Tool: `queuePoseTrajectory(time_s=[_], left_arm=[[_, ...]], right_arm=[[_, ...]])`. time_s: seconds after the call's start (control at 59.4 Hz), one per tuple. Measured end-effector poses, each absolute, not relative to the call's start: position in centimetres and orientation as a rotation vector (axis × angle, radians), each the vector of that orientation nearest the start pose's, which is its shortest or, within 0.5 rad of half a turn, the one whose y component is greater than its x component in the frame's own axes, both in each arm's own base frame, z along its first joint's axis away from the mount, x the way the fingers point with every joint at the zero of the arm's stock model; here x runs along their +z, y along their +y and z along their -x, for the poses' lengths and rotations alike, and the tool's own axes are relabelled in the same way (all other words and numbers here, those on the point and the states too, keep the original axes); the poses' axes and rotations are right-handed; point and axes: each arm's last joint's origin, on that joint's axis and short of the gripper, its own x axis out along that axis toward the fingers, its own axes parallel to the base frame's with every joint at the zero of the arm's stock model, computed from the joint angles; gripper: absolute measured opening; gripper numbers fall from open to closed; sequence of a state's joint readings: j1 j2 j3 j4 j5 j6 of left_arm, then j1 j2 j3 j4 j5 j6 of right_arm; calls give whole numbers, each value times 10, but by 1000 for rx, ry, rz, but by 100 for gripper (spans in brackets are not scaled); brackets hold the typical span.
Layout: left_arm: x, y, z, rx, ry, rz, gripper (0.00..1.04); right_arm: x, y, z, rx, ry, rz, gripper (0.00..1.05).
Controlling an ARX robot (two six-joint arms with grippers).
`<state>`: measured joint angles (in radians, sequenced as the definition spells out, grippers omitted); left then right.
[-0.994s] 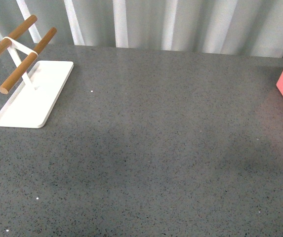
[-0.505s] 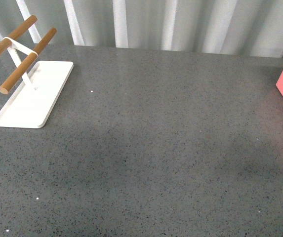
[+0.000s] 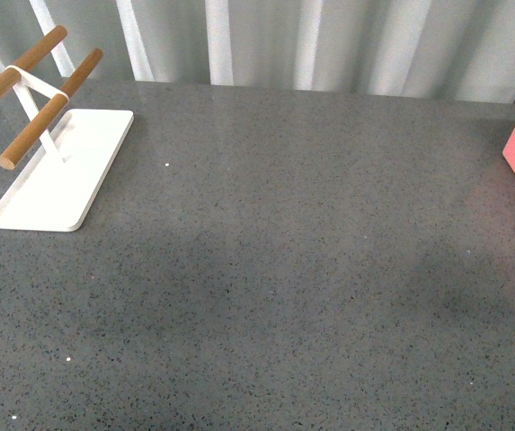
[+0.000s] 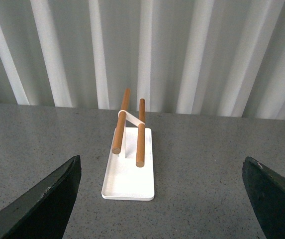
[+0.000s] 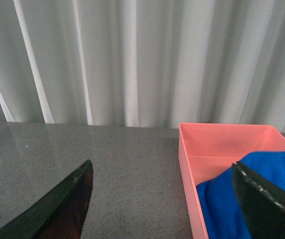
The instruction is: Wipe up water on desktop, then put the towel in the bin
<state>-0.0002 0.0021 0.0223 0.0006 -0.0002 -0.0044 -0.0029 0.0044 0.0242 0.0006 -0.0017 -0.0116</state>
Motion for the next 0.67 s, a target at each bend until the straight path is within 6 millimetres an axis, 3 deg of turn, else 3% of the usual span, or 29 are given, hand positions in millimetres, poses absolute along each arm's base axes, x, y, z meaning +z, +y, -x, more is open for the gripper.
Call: queuePoseTrajectory(time_s=[0.674], left_arm=[[171,0,-96,0,-21,5,98]], right_arm=[[171,0,-96,-2,-20,10,98]])
